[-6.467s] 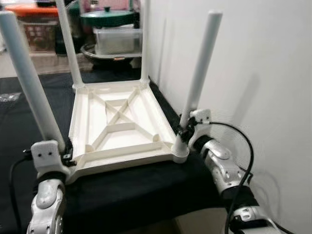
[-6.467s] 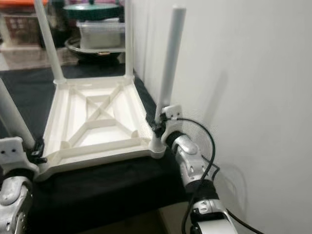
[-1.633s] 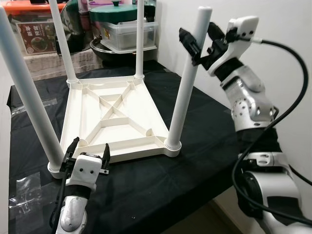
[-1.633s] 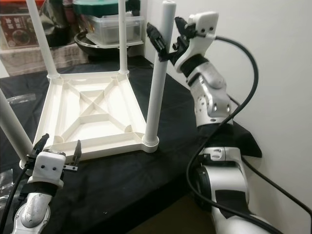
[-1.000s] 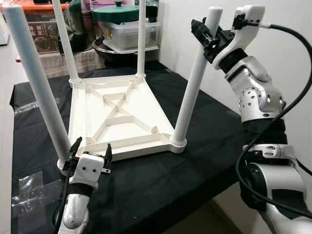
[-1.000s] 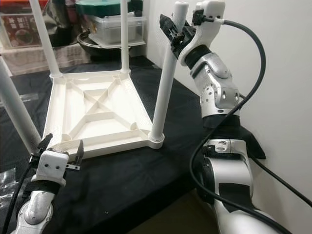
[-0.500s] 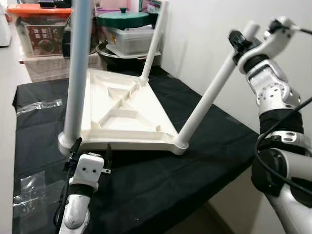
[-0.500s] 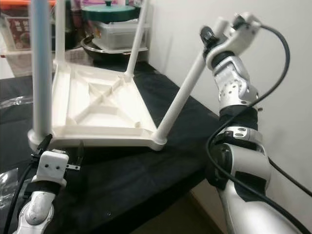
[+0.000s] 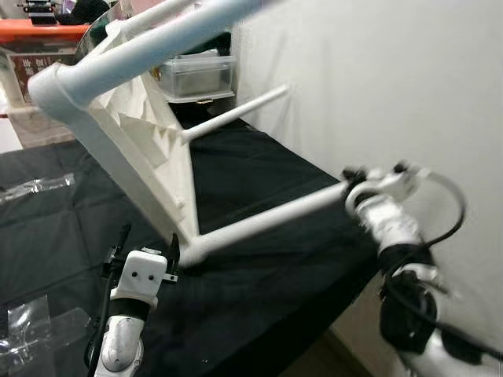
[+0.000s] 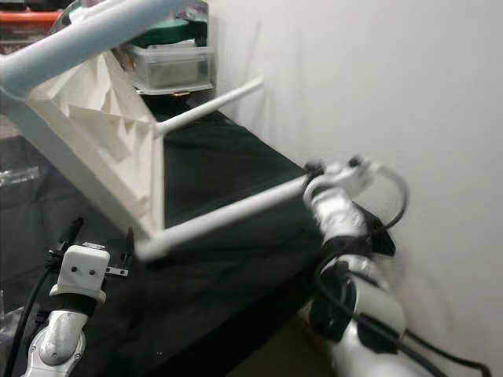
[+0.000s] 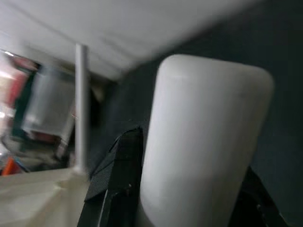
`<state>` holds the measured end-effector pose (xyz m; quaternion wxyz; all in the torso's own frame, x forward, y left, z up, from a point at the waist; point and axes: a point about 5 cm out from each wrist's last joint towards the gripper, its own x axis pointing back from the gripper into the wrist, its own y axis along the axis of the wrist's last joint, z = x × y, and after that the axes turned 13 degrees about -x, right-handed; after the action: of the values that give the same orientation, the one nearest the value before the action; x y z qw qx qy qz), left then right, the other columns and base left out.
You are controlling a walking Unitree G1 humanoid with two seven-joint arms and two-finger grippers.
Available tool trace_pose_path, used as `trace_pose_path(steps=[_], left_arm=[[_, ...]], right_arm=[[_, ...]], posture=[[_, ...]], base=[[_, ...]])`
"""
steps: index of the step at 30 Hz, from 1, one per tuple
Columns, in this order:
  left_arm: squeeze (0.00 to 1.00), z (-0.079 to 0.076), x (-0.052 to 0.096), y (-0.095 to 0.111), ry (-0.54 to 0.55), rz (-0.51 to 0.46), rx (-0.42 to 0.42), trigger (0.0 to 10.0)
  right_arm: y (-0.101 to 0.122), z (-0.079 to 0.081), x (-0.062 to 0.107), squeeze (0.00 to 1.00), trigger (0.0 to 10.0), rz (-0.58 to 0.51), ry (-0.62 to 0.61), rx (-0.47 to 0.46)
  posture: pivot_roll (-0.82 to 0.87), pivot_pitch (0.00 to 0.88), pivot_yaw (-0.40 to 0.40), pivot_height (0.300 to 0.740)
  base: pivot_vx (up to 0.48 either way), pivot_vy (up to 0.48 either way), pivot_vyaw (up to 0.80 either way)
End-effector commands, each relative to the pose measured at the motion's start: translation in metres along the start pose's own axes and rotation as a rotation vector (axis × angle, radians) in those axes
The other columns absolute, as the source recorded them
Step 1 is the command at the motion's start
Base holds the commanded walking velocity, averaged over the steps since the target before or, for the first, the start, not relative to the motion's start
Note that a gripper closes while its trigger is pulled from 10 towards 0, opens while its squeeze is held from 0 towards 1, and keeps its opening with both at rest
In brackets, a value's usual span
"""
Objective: Building children table
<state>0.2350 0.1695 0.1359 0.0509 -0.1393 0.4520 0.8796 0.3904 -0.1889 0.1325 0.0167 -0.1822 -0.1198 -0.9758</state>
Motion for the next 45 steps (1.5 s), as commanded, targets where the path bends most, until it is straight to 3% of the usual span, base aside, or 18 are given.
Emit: trace_pose_path(steps=[1, 7, 8, 11, 12, 13, 14, 16, 17, 19, 20, 23, 26, 33, 34, 36, 38, 45], left_arm=[[0.00, -0.002, 0.000, 0.002, -0.013, -0.008, -0.001, 10.0], [0.00, -0.003, -0.002, 0.003, -0.015, -0.009, -0.002, 10.0], [0.00, -0.004, -0.003, 0.003, -0.016, -0.009, -0.002, 10.0], [0.00, -0.004, -0.003, 0.003, -0.016, -0.008, -0.003, 10.0], [0.00, -0.005, -0.003, 0.003, -0.016, -0.008, -0.003, 10.0], [0.00, -0.005, -0.003, 0.003, -0.017, -0.007, -0.003, 10.0], [0.00, -0.005, -0.003, 0.003, -0.016, -0.007, -0.003, 10.0], [0.00, -0.005, -0.003, 0.003, -0.015, -0.007, -0.002, 10.0], [0.00, -0.005, -0.003, 0.003, -0.015, -0.006, -0.002, 10.0], [0.00, -0.005, -0.003, 0.003, -0.015, -0.006, -0.002, 10.0], [0.00, -0.005, -0.003, 0.003, -0.015, -0.006, 0.000, 10.0], [0.00, -0.006, -0.003, 0.003, -0.017, -0.006, 0.002, 10.0], [0.00, -0.007, -0.004, 0.003, -0.021, -0.008, 0.002, 10.0], [0.00, -0.007, -0.004, 0.003, -0.021, -0.008, 0.002, 10.0], [0.00, -0.007, -0.003, 0.003, -0.019, -0.007, 0.003, 10.0], [0.00, -0.007, -0.003, 0.003, -0.019, -0.007, 0.003, 10.0], [0.00, -0.007, -0.003, 0.003, -0.018, -0.005, 0.005, 10.0], [0.00, -0.009, -0.002, 0.003, -0.017, -0.003, 0.011, 10.0]], right_arm=[[-0.034, -0.037, 0.002, 0.00, 0.0, 0.168, -0.173, 0.188], [-0.070, -0.026, 0.002, 0.00, 0.0, 0.290, -0.116, 0.248], [-0.087, -0.016, 0.002, 0.00, 0.0, 0.339, -0.082, 0.269], [-0.094, -0.008, 0.002, 0.00, 0.0, 0.353, -0.060, 0.278], [-0.095, -0.006, 0.002, 0.00, 2.1, 0.354, -0.054, 0.285], [-0.096, -0.005, 0.002, 0.00, 2.1, 0.354, -0.052, 0.288], [-0.094, -0.005, 0.002, 0.00, 10.0, 0.350, -0.059, 0.338], [-0.093, -0.005, 0.002, 0.00, 10.0, 0.346, -0.065, 0.376], [-0.090, -0.003, 0.001, 0.70, 10.0, 0.329, -0.055, 0.379], [-0.087, -0.002, 0.000, 0.70, 10.0, 0.317, -0.047, 0.375], [-0.083, -0.001, 0.000, 1.00, 10.0, 0.299, -0.042, 0.361], [-0.076, -0.001, -0.001, 1.00, 10.0, 0.266, -0.047, 0.348], [-0.064, -0.006, -0.002, 1.00, 10.0, 0.216, -0.093, 0.280], [-0.057, -0.007, -0.003, 1.00, 10.0, 0.177, -0.117, 0.216], [-0.037, -0.012, -0.002, 1.00, 10.0, 0.068, -0.225, 0.143], [-0.037, -0.012, -0.002, 1.00, 10.0, 0.068, -0.225, 0.143], [-0.020, -0.016, 0.000, 1.00, 10.0, -0.011, -0.331, 0.093], [-0.008, -0.020, 0.009, 1.00, 10.0, -0.022, -0.417, 0.044]], posture=[[0.06, 0.000, -0.084, 0.740], [0.06, 0.000, -0.087, 0.740], [0.07, 0.000, -0.090, 0.740], [0.07, 0.000, -0.092, 0.740], [0.07, 0.000, -0.094, 0.740], [0.07, 0.000, -0.094, 0.740], [0.07, 0.000, -0.094, 0.740], [0.07, 0.000, -0.094, 0.740], [0.06, 0.000, -0.094, 0.740], [0.06, 0.000, -0.094, 0.740], [0.06, 0.000, -0.094, 0.740], [0.06, 0.000, -0.091, 0.740], [0.06, 0.000, -0.091, 0.740], [0.05, 0.000, -0.090, 0.740], [0.05, 0.000, -0.094, 0.740], [0.05, 0.000, -0.094, 0.740], [0.04, 0.000, -0.098, 0.740], [0.03, 0.000, -0.103, 0.740]], base=[[0.000, 0.000, 0.00], [0.000, 0.000, 0.00], [0.000, 0.000, 0.00], [0.000, 0.000, 0.00], [0.000, 0.000, 0.00], [0.000, 0.000, 0.00], [0.000, 0.000, 0.00], [0.000, 0.000, 0.00], [0.000, 0.000, 0.00], [0.000, 0.000, 0.00], [0.000, 0.000, 0.00], [0.000, 0.000, 0.00], [0.000, 0.000, 0.00], [0.000, 0.000, 0.00], [0.000, 0.000, 0.00], [0.000, 0.000, 0.00], [0.000, 0.000, 0.00], [0.000, 0.000, 0.00]])
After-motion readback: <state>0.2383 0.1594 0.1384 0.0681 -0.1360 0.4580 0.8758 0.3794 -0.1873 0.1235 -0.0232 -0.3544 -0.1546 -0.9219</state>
